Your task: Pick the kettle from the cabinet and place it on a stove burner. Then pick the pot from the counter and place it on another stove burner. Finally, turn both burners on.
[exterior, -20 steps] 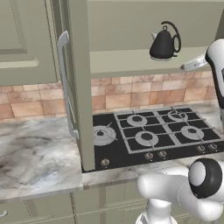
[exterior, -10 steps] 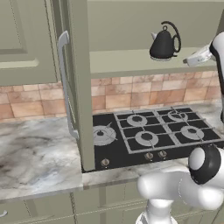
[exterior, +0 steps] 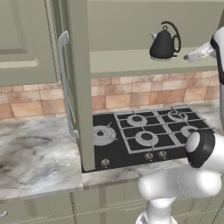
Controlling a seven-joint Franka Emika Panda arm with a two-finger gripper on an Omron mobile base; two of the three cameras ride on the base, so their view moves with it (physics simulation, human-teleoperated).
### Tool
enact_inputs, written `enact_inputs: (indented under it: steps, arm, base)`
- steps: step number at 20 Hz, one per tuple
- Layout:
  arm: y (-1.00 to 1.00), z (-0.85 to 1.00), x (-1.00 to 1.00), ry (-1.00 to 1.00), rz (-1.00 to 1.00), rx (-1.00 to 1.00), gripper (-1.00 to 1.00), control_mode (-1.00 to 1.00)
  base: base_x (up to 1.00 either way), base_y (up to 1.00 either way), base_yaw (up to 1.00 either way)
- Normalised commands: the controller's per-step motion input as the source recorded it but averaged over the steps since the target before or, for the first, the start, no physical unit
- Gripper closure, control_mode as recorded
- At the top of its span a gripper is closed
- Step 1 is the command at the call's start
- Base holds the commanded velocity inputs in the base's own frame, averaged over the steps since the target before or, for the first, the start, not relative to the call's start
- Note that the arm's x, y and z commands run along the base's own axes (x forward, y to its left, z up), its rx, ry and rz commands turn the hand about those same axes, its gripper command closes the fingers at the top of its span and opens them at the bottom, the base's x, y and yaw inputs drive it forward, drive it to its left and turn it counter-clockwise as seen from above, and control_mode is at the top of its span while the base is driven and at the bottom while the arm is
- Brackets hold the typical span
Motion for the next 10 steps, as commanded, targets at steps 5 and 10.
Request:
enact_inputs:
  steps: [5, 10]
  arm:
    - [-0.04, 0.0, 0.21, -0.01, 0.01, 0.0, -1.0, -1.0]
    - [-0.02, 0.0, 0.11, 0.0, 0.01, 0.0, -1.0, -1.0]
  base:
    - [0.0, 0.0, 0.0]
    - [0.0, 0.0, 0.0]
